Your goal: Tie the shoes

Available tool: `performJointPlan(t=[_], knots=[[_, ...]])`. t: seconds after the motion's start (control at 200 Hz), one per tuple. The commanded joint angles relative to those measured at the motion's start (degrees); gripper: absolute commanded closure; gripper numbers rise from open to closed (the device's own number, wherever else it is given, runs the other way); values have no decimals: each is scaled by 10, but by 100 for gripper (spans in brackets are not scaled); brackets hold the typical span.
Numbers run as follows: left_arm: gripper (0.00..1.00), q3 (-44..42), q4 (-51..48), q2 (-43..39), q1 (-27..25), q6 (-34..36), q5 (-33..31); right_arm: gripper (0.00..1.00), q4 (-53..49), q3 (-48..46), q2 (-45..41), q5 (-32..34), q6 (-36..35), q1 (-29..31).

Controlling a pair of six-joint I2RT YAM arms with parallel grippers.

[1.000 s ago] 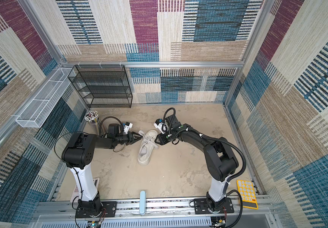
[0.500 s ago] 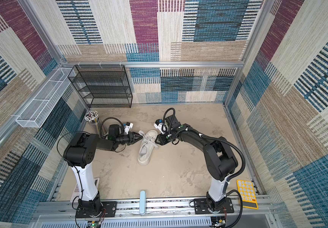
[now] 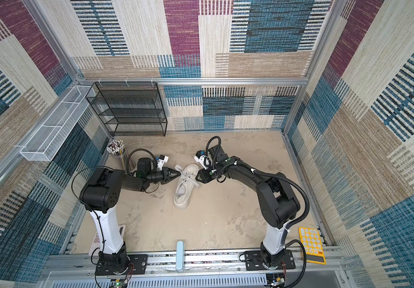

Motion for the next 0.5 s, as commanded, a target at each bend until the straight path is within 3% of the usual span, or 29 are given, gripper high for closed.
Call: performJointPlan(t=[0.0,0.145,0.496], knots=[[91,-2,-10,-12,0,11,-3,67,3,8,0,-3,-3,1],[100,1,-50,-24,0,29,-11,66,7,11,1,0,-4,0],[100,-2,-138,-74,2,88,-46,64,15,20,7,0,-10,5]])
